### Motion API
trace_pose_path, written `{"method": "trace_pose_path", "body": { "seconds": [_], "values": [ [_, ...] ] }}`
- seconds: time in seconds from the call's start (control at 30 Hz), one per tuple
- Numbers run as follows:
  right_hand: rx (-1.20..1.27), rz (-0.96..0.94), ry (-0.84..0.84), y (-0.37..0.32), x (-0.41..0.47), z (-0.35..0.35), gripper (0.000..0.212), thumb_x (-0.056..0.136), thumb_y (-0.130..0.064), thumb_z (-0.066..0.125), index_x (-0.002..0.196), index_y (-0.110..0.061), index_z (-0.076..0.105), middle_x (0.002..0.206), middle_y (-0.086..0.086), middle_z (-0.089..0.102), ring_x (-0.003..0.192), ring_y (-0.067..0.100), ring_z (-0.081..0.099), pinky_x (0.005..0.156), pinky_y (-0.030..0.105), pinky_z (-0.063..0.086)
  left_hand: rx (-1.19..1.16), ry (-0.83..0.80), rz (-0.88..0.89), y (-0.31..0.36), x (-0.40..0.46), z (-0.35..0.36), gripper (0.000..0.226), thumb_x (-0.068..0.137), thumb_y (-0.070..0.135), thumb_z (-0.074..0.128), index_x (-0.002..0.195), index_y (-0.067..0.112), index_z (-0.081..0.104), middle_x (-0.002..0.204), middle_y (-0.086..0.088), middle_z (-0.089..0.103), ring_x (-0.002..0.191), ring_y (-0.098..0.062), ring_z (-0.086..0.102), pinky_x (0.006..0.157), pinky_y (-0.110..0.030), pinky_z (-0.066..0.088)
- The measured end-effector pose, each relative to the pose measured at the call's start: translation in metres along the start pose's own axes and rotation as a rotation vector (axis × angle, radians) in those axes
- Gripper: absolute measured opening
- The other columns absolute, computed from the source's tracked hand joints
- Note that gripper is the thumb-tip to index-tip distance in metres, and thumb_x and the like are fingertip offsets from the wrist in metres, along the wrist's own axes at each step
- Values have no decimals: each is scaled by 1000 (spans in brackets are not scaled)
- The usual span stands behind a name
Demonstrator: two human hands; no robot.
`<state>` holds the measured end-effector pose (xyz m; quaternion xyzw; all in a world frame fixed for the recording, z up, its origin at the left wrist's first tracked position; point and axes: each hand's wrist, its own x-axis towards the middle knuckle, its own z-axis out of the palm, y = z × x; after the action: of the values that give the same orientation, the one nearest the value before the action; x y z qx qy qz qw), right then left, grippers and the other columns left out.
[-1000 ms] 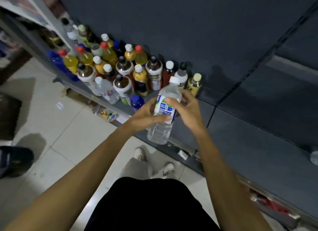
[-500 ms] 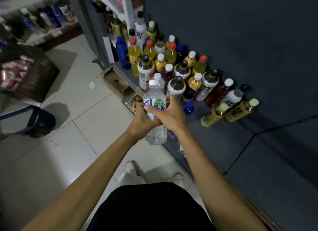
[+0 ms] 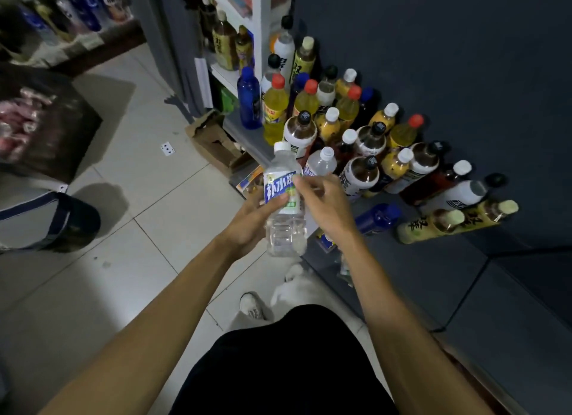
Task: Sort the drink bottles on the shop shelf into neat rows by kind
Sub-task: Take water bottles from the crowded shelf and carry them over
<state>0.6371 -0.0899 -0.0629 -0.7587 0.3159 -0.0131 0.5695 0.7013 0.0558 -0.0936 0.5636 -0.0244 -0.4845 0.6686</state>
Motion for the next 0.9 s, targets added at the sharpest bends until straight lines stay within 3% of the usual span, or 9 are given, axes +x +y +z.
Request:
{"method": "trace_pose_path", "body": {
  "seconds": [0.1,0.17,0.27,0.33,0.4,0.53,0.67,0.8,0.9],
  "values": [
    [10,95,93,21,39,-3,28,94,-45,56,102,-19,60,100,-3,62,94,14,61,77,28,47,71,118,-28,7,24,-14,64,77,32,75,130,9,47,119,-16,64,104,-29,65,79,-37,55],
    [37,165,222,35,65,0,46,89,-36,66,127,-16,49,110,1,63,101,19,62,79,30,52,109,157,-56,16,42,-26,65,74,28,78,127,12,46,117,-13,64,104,-28,64,75,-33,56],
    [-11,204,340,46,104,10,69,83,-26,73,141,-18,36,119,3,64,106,21,63,89,38,54,191,183,-82,35,74,-47,67,72,28,79,127,13,44,117,-12,62,103,-29,64,76,-34,58],
    [-68,240,374,46,126,14,64,82,-23,74,136,-14,43,126,7,63,113,25,60,93,36,50,229,183,-123,48,97,-57,70,72,27,80,129,12,43,118,-13,62,104,-31,64,80,-39,58],
    [-200,265,445,47,136,16,59,80,-26,74,130,-10,46,123,11,64,109,31,62,83,32,47,241,151,-156,57,116,-61,68,72,22,75,130,10,42,117,-12,62,104,-31,64,79,-38,58],
    [-545,271,388,50,135,23,68,83,-38,70,138,-15,36,120,13,64,104,34,64,80,37,51,308,55,-166,72,142,-59,69,71,21,76,131,10,42,112,-6,63,99,-23,65,78,-32,58],
    [-564,357,323,52,137,16,65,87,-30,66,141,-20,32,129,15,57,111,40,59,88,47,49,370,-4,-181,78,159,-62,72,69,20,78,130,9,41,114,-6,64,104,-24,65,85,-38,56],
    [-655,287,353,51,138,19,64,81,-30,72,135,-19,41,134,16,41,103,40,59,79,44,52,366,-47,-191,84,167,-71,69,67,17,77,126,10,42,117,-8,63,108,-27,62,89,-44,53],
    [-719,280,347,44,140,24,63,82,-30,71,136,-19,40,134,13,46,107,38,59,78,43,52,393,-83,-193,86,171,-83,68,65,15,82,121,14,44,111,0,66,103,-17,65,87,-37,54]
  ]
}}
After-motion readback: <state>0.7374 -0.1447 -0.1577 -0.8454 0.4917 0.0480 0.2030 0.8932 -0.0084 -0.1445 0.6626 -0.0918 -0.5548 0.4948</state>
